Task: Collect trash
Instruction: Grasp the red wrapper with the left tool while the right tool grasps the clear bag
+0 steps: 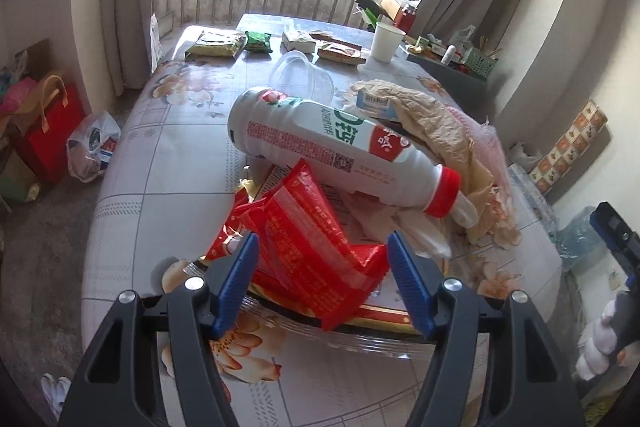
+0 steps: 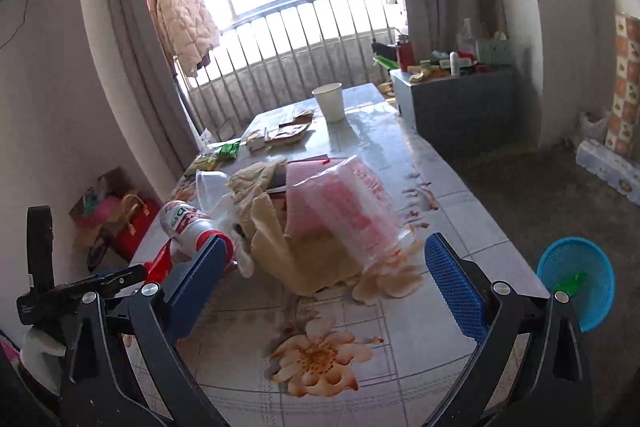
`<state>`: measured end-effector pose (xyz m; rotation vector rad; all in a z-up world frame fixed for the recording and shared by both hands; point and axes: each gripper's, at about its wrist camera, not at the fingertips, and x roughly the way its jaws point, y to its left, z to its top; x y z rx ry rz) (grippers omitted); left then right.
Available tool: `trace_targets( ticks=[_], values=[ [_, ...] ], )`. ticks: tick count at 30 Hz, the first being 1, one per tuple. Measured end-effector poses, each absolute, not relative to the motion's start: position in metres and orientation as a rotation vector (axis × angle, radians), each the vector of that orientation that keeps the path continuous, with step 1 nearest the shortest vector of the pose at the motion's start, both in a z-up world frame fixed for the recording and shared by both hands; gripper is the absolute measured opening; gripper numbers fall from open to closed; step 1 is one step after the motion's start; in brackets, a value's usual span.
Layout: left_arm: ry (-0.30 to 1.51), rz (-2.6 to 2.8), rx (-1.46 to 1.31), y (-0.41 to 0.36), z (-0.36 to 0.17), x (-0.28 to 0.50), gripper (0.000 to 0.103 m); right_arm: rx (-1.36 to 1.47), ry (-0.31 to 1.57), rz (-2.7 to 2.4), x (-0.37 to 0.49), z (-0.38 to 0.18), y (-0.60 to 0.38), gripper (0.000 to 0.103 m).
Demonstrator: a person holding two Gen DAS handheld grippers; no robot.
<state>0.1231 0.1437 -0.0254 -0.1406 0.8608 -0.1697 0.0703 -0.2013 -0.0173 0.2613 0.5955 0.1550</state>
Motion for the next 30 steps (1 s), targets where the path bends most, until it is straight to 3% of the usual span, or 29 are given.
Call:
trace_targets(
  ticks=[8,16,19,30],
  values=[
    [0.938,-0.145,-0.076,0.137,-0.063,0.145,0.065,0.213,0.677,0.204,0.083,-0.024,-0.164,0.094],
    [0.929,-0.186,-0.136,0.147,-0.066,0.148,0.037,0.212,0.712,0.226,0.098,-0.025,-0.157,0.088],
    [0.917,-0.203,-0.157,0.149,-0.064,0.145,0.033,0.235,0.722,0.234,0.108,-0.025,-0.159,0.082],
    [0.863,-0.201,-0.214,0.171,-0.05,0.134,0.031,0.174,0.772,0.088,0.153,-0.039,-0.178,0.077]
  ],
)
